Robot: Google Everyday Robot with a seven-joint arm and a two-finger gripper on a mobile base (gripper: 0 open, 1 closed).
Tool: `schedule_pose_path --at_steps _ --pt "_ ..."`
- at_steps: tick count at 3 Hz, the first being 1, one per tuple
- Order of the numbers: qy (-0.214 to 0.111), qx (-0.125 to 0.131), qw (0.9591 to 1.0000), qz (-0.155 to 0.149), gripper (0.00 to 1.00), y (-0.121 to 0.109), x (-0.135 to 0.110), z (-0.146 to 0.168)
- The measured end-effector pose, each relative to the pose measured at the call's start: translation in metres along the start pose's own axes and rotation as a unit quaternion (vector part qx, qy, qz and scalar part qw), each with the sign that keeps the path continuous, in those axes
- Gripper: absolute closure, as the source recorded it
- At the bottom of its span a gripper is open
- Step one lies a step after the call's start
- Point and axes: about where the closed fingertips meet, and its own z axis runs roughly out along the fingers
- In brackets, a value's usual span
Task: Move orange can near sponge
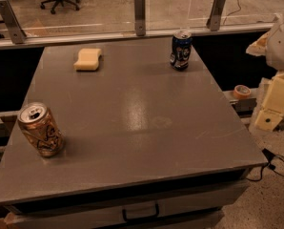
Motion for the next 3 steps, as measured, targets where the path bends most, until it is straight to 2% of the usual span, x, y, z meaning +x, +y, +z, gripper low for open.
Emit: schedule_pose_path --at_steps 1,2,3 --pt "0.0 0.0 1.0 0.0 0.0 0.0 0.0 0.0" --pt "-0.014 -0.003 0.9999 0.001 0.0 -0.003 -0.005 0.004" --pt "-0.083 -0.04 0.9953 -0.031 0.0 -0.002 -0.054 0.042"
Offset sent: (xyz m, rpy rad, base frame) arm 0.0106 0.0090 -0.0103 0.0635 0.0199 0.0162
